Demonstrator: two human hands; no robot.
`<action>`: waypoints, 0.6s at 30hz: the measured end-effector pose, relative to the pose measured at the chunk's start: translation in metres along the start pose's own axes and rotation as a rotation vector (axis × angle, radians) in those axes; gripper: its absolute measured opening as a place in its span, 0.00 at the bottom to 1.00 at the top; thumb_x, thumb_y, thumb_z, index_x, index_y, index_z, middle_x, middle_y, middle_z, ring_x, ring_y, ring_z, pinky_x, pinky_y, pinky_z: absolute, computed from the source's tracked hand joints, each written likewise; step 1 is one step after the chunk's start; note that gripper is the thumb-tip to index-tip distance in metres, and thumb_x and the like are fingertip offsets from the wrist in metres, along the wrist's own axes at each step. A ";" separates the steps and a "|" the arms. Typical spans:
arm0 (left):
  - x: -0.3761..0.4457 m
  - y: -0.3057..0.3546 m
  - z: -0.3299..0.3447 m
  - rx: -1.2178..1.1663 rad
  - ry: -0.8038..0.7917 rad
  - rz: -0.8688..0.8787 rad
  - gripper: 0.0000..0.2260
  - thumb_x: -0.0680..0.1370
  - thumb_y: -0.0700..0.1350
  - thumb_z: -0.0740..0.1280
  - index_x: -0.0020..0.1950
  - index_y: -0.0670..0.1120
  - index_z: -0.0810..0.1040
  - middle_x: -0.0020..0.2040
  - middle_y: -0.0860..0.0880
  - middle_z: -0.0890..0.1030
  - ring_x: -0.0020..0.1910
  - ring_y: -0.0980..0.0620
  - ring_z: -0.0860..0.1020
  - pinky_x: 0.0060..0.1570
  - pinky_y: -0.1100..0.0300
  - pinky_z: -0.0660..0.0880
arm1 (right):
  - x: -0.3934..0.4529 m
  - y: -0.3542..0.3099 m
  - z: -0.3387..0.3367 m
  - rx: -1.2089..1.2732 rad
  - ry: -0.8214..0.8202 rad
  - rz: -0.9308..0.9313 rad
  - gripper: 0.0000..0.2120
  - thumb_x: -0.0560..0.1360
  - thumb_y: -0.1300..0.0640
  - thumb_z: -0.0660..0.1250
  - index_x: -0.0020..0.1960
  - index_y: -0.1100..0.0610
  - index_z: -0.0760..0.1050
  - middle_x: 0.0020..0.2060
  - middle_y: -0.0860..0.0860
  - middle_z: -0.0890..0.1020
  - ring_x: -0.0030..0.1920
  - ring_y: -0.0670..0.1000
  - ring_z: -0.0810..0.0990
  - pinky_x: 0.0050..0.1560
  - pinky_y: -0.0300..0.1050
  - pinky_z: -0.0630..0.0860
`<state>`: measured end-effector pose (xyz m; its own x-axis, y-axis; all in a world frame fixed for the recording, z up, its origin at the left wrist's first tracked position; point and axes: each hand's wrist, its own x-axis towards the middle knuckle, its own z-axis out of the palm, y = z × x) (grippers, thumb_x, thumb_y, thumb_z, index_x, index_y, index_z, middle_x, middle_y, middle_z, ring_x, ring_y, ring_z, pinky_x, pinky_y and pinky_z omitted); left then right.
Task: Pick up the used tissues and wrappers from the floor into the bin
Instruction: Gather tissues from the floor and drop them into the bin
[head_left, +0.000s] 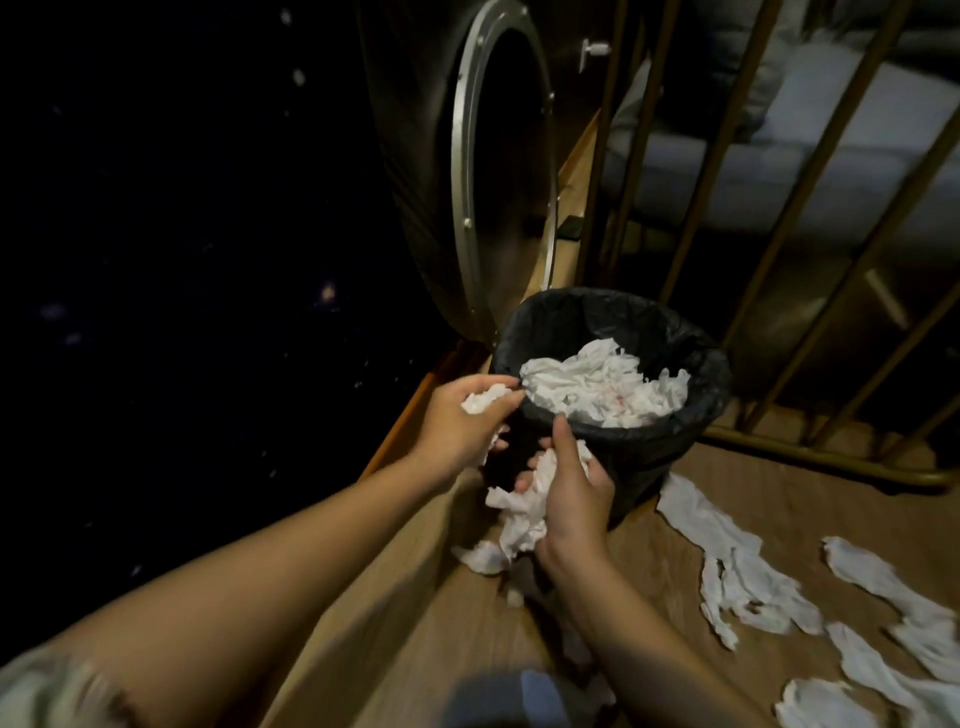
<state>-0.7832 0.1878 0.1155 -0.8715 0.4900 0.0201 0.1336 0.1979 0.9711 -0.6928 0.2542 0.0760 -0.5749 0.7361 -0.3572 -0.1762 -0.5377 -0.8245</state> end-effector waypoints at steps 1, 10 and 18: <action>0.007 0.014 0.005 0.028 -0.020 0.035 0.07 0.76 0.46 0.71 0.51 0.45 0.83 0.42 0.51 0.82 0.34 0.60 0.78 0.27 0.69 0.73 | 0.000 -0.011 0.005 -0.010 -0.031 -0.087 0.16 0.72 0.44 0.71 0.40 0.58 0.78 0.30 0.53 0.79 0.31 0.54 0.78 0.34 0.47 0.77; 0.072 0.080 0.062 -0.088 0.036 -0.080 0.04 0.76 0.44 0.62 0.45 0.46 0.75 0.42 0.48 0.76 0.45 0.47 0.76 0.47 0.56 0.74 | 0.053 -0.107 0.013 -0.188 0.118 -0.534 0.20 0.70 0.45 0.52 0.31 0.53 0.78 0.38 0.54 0.80 0.45 0.55 0.79 0.53 0.52 0.75; 0.071 0.041 0.074 0.486 -0.027 0.307 0.20 0.76 0.34 0.63 0.66 0.47 0.72 0.65 0.45 0.71 0.62 0.46 0.72 0.64 0.59 0.67 | 0.094 -0.125 -0.014 -0.794 -0.001 -0.898 0.08 0.79 0.61 0.61 0.58 0.60 0.68 0.54 0.53 0.72 0.51 0.49 0.72 0.44 0.24 0.64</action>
<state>-0.8049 0.2934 0.1394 -0.7471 0.6066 0.2717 0.5858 0.4078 0.7004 -0.7134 0.3969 0.1395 -0.4999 0.7181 0.4841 0.0268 0.5716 -0.8201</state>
